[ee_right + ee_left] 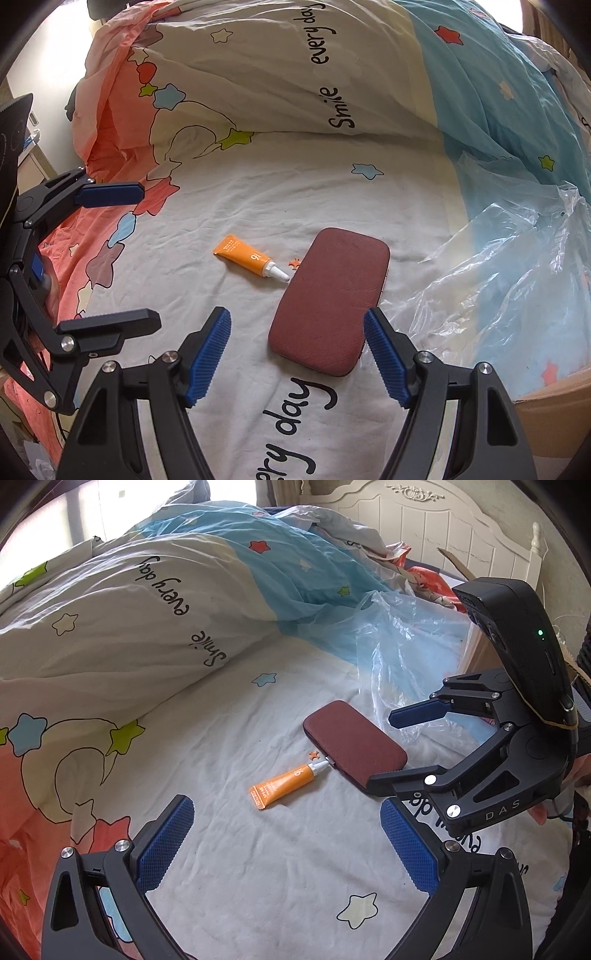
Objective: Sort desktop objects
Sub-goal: 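Lower the right tool over the dark red case and close on it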
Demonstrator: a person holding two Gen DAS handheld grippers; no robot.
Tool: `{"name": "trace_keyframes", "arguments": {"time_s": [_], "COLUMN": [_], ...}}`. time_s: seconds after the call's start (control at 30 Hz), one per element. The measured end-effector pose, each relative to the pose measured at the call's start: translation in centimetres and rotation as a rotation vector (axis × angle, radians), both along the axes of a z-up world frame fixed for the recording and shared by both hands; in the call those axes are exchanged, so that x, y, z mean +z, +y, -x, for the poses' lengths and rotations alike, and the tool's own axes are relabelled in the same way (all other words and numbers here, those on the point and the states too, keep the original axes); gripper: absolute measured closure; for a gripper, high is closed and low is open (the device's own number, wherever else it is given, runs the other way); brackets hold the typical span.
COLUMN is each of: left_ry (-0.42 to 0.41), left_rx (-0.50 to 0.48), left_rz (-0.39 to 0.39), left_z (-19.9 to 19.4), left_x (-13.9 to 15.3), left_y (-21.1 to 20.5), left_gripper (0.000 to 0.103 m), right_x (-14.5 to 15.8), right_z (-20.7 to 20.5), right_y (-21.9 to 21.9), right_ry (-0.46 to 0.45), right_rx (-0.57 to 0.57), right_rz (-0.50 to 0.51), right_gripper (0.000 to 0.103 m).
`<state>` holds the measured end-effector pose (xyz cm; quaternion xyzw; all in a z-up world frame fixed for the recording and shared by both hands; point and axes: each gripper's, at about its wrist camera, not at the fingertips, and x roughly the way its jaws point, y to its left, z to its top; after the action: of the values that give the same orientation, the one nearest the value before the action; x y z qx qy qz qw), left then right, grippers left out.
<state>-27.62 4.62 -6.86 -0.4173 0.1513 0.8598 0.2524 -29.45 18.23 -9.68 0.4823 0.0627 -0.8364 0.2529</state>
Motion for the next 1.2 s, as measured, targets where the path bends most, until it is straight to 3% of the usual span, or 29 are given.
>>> {"name": "trace_keyframes", "arguments": {"time_s": [0.27, 0.83, 1.07, 1.2], "left_ry": [-0.014, -0.063, -0.071, -0.077], "left_rx": [-0.054, -0.04, -0.011, -0.01], "left_rz": [0.033, -0.027, -0.035, -0.026], "left_z": [1.0, 2.5, 3.1, 3.7], "left_x": [-1.0, -2.5, -3.0, -3.4], "left_y": [1.5, 0.3, -0.3, 0.2], "left_gripper": [0.0, 0.0, 0.0, 0.0], "right_x": [-1.1, -2.9, -3.5, -3.6], "right_z": [1.1, 1.9, 1.7, 1.8], "right_y": [0.6, 0.3, -1.0, -0.6], "right_ry": [-0.015, -0.014, 0.031, 0.039], "right_rx": [-0.042, -0.062, -0.06, -0.059], "right_rz": [0.012, -0.016, -0.1, -0.082], "right_gripper": [0.032, 0.032, 0.029, 0.029]}}
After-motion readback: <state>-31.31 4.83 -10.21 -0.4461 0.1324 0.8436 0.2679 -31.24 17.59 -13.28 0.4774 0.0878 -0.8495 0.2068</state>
